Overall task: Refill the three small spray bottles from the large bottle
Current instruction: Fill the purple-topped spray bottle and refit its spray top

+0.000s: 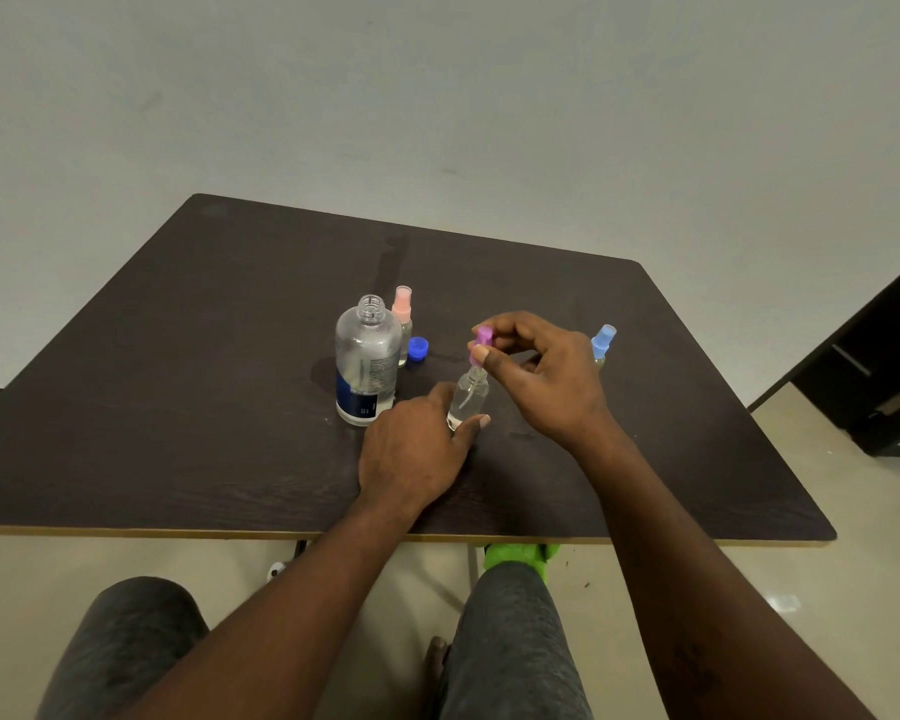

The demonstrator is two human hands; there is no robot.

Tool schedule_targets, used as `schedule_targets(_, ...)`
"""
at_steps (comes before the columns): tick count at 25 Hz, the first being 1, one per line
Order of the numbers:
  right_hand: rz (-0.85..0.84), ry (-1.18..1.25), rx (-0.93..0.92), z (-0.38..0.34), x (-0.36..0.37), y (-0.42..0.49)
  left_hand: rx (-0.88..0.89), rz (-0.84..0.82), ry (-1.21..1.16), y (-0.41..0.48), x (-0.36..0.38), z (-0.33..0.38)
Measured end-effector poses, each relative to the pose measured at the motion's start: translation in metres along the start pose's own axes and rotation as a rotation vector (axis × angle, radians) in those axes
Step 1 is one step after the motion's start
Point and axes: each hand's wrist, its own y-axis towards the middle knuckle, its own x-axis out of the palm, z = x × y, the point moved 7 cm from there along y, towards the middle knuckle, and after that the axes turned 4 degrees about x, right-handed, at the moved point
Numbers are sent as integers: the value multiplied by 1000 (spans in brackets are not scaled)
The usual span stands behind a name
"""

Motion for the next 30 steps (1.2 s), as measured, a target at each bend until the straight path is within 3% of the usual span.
schedule_targets(20,-41,45,88,23,15,-13,-7,-13,18,0,-1,0)
schedule_targets(30,43,78,133,28,16,-20,-5,-13,33,0,0,0)
